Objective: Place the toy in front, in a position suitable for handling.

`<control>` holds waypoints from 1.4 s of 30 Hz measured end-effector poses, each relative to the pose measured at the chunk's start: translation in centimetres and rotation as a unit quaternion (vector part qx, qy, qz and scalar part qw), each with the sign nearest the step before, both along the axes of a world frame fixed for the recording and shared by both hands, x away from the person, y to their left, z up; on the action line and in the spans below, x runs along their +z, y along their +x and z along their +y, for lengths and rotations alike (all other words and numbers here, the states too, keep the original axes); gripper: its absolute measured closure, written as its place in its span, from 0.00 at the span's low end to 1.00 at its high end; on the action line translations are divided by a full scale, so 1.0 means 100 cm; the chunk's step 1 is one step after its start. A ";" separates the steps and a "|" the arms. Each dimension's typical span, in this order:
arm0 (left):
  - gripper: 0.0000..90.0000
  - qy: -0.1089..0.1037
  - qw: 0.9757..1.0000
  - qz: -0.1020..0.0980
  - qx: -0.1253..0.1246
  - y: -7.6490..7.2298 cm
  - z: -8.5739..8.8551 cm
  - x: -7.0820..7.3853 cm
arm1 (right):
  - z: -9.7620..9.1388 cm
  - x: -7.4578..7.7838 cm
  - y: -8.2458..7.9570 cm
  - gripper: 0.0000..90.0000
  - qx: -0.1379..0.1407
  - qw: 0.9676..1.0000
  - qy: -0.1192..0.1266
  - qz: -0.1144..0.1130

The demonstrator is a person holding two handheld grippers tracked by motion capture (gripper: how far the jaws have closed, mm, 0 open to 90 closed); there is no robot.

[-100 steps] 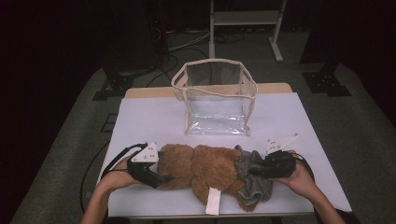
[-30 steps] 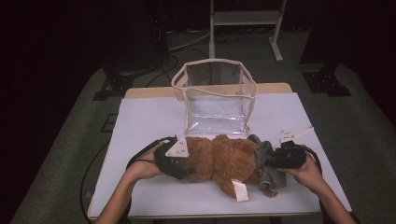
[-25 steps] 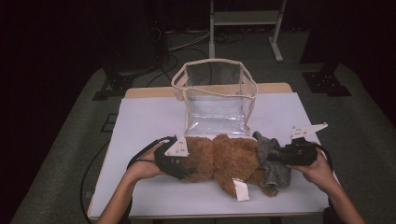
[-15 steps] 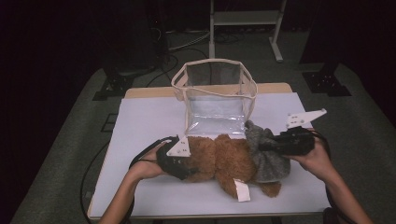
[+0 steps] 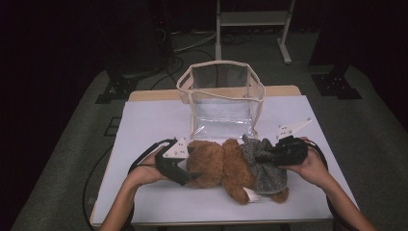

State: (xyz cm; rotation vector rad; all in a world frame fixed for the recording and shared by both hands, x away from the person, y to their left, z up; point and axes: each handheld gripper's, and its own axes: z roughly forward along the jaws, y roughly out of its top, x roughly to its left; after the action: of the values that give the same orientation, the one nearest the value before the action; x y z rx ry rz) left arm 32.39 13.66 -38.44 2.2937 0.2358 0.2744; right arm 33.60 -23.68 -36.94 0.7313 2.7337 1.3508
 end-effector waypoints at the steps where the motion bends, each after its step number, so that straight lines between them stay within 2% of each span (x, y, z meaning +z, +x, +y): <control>1: 0.21 0.000 1.000 0.000 -0.006 0.000 0.000 -0.002 | 0.000 0.001 -0.001 0.85 -0.001 1.000 -0.001 0.000; 6: 0.28 -0.006 1.000 0.000 -0.009 -0.002 -0.004 -0.004 | 0.004 0.010 0.001 0.85 0.002 1.000 -0.008 -0.012; 11: 0.29 0.009 1.000 -0.008 -0.021 -0.004 -0.012 0.000 | 0.021 0.023 0.008 0.84 0.015 0.999 -0.011 -0.028; 17: 0.28 0.014 0.999 -0.016 -0.026 -0.007 -0.014 -0.001 | 0.044 0.022 0.014 0.84 0.031 0.999 -0.028 -0.032; 23: 0.29 0.005 1.000 -0.018 -0.025 -0.010 -0.013 -0.003 | 0.037 0.019 0.014 0.84 0.028 0.999 -0.023 -0.022; 26: 0.29 0.007 0.999 -0.023 -0.025 -0.010 -0.015 -0.003 | 0.043 0.022 0.012 0.84 0.032 0.999 -0.032 -0.024; 29: 0.29 0.010 0.999 -0.028 -0.028 -0.010 -0.016 -0.002 | 0.055 0.025 0.013 0.84 0.045 0.998 -0.035 -0.027; 36: 0.30 0.013 0.998 -0.048 -0.030 -0.014 -0.019 -0.001 | 0.092 0.021 0.021 0.84 0.082 0.996 -0.034 -0.018; 42: 0.30 0.016 0.998 -0.055 -0.032 -0.016 -0.020 -0.001 | 0.113 0.025 0.037 0.84 0.087 0.996 -0.033 -0.008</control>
State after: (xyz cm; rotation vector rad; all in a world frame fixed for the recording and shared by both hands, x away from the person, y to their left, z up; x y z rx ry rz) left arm 30.78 11.65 -38.58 2.3042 0.1035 0.3725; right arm 37.29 -12.34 -34.46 0.4870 2.8717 1.2810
